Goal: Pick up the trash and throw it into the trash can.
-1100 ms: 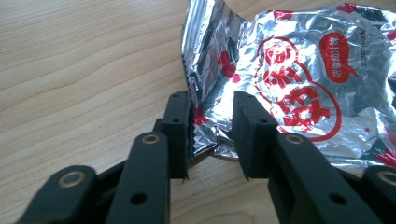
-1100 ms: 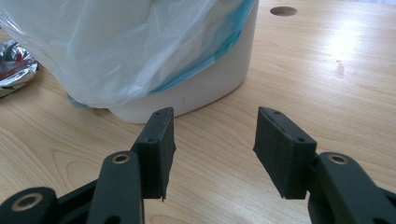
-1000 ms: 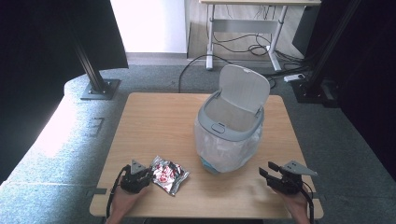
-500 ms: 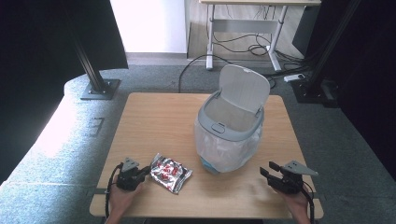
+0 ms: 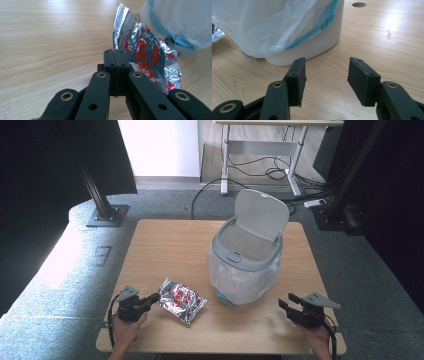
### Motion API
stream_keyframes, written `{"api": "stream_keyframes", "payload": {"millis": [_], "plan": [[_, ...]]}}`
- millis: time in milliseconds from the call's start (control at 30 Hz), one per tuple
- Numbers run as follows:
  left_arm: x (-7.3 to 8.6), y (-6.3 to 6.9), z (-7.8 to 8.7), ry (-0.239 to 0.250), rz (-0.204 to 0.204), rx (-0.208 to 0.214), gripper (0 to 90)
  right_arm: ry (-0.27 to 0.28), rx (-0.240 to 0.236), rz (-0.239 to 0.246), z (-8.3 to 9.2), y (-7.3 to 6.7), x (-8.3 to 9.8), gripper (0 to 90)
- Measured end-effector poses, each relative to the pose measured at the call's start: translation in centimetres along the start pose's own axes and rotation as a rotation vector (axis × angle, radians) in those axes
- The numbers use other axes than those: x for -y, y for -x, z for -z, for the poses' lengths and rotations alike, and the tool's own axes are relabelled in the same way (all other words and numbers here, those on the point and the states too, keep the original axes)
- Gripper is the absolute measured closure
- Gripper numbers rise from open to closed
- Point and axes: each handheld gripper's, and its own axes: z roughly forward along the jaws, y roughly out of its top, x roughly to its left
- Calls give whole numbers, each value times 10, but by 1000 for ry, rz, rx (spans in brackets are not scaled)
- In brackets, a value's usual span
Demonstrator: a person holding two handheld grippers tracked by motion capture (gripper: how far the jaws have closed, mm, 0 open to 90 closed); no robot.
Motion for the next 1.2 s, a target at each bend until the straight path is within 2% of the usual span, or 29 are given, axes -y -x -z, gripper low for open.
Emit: {"api": "stream_keyframes", "payload": {"millis": [367,567,667,900,1200], "plan": [[-18,4,11,31,-16,32,900,2,2,-13,1,3,0,477],[-33,6,20,43,-35,42,900,4,5,-16,1,4,1,477],[-46,12,31,71,-48,47,900,4,4,-19,-1,4,1,477],[-62,18,42,71,-65,57,900,-3,0,-19,-2,4,2,477],[-87,25,56,116,-76,83,900,0,3,-37,-1,8,3,477]]}}
